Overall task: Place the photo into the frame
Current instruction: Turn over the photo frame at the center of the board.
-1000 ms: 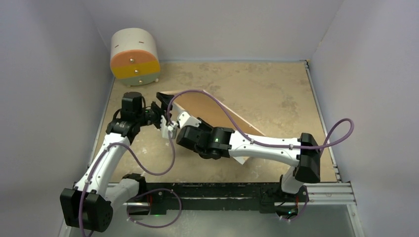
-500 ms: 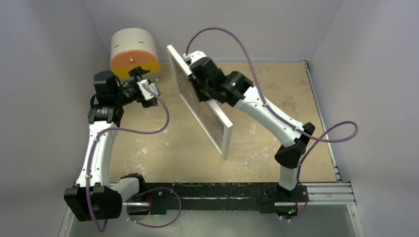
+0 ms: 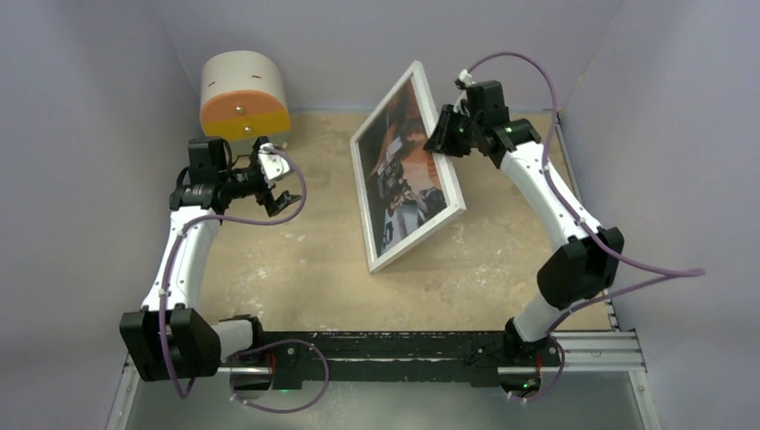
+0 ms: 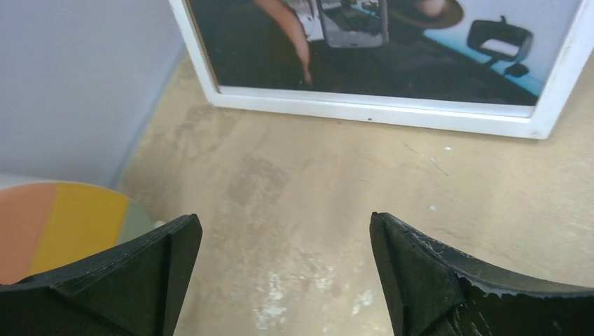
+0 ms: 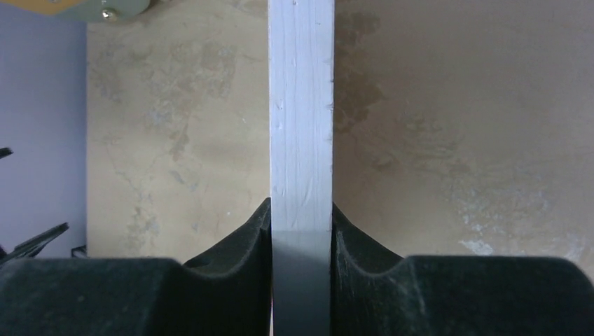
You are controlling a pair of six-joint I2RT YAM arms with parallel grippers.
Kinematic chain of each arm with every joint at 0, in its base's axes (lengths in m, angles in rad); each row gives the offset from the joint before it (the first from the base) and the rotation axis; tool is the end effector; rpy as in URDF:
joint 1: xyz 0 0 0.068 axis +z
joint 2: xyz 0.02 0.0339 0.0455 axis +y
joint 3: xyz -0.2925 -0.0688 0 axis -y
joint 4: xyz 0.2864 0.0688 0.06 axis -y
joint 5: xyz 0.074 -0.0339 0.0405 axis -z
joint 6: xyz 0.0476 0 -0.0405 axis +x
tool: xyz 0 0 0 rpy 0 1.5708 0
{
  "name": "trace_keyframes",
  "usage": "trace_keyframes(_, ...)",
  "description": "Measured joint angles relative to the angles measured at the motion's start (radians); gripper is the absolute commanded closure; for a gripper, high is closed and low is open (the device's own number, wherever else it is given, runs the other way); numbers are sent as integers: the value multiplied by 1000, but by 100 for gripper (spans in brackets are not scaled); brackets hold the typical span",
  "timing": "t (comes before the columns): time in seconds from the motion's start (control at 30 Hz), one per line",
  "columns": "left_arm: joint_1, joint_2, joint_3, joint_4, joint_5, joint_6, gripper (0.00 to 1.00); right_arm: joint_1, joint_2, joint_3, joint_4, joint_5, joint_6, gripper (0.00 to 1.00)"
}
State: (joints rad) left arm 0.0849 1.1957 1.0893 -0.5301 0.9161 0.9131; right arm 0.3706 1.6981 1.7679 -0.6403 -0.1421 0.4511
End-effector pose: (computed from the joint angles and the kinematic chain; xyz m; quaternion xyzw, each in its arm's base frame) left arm 0.2890 -0.0133 0.3537 0.5045 0.6530 -0.1534 0.5436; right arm 0.4082 0.1659 0.4181 0.0012 0.8760 0.2482 0.4137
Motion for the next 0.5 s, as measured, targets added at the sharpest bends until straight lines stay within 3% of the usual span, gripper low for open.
trace_keyframes(0.17, 0, 49, 0, -95, 10, 28, 2, -126, -207, -415, 202, -143, 79, 67)
trace_keyframes(0.3, 0, 73, -3, -135, -7, 48, 2, -209, -280, -729, 373, -281, 151, 66)
trace_keyframes(0.5, 1, 62, -39, -151, -49, 71, 1, -214, -204, -883, 538, -424, 179, 63)
